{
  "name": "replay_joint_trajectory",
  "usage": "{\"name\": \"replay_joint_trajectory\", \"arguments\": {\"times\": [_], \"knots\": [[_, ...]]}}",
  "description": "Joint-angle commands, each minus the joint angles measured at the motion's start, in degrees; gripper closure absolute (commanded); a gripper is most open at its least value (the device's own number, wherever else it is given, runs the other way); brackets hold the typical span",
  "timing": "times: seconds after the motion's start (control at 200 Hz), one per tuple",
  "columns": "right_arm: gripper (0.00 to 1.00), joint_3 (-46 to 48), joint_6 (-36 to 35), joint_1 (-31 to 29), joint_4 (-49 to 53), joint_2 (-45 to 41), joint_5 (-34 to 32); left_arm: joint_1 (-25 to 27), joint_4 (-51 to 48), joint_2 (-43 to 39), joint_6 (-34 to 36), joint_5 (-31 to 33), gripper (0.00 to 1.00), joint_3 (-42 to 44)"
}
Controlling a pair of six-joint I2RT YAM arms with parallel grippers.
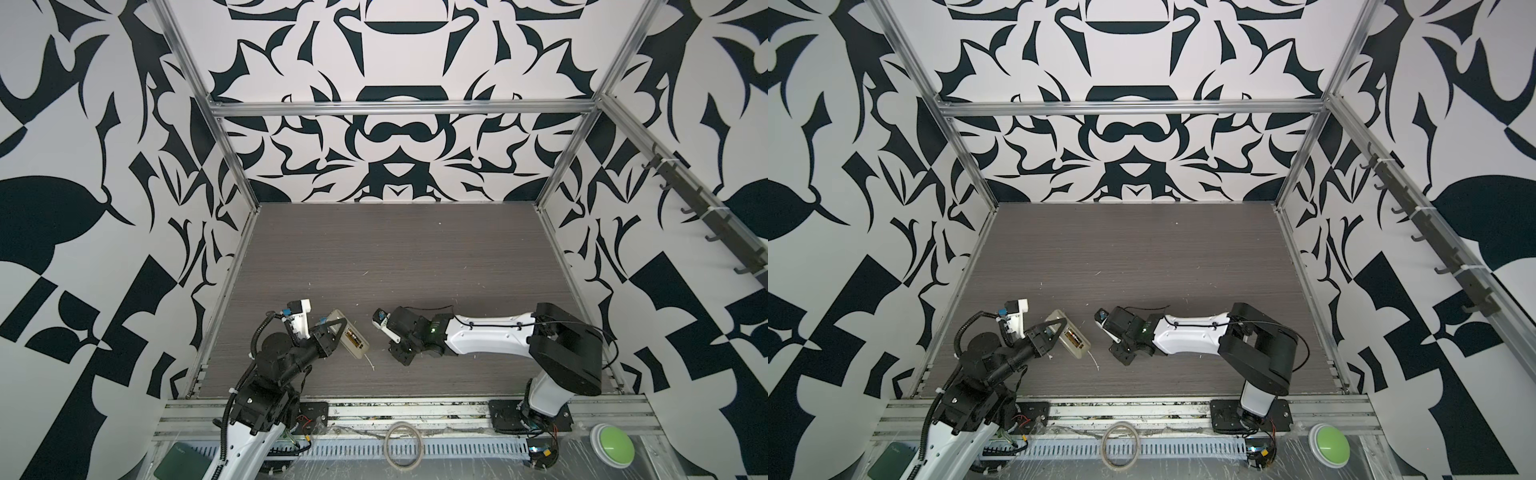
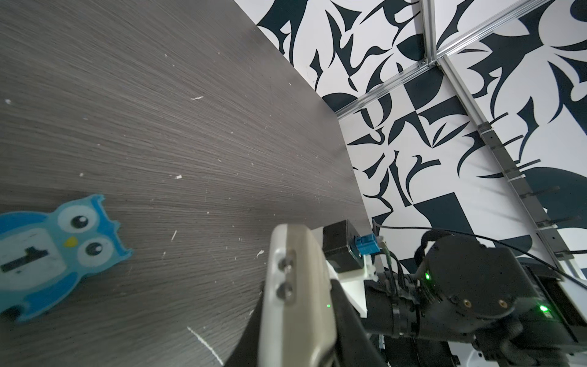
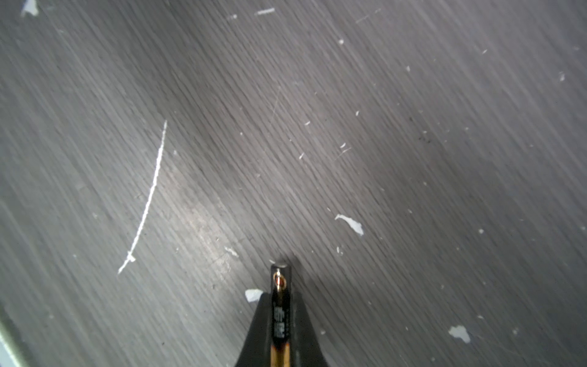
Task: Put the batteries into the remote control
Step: 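Lift the battery with the right gripper toward the remote in the left gripper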
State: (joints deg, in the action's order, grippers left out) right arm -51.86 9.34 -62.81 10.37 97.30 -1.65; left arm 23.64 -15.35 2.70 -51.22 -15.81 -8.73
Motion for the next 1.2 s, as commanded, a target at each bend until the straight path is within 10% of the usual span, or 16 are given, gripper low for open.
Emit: {"name": "replay_joint_trajectory", "arguments": {"times": [0.0, 0.57, 1.195], "knots": [[1.0, -0.9, 0.2, 0.7, -1.8, -0.5, -0.2, 0.2, 1.3, -1.0, -0.1, -2.6, 1.0, 0.4], [0.63, -0.7, -0.5, 0.8, -1.3, -2.1, 0.6, 0.1, 2.3, 0.3, 0.9, -3.6, 1.0, 1.6], [0.65, 3.1, -0.7, 0.8, 0.1, -6.1, 1.4, 0.1, 2.4, 0.8, 1.3, -3.5, 1.0, 2.2]]}}
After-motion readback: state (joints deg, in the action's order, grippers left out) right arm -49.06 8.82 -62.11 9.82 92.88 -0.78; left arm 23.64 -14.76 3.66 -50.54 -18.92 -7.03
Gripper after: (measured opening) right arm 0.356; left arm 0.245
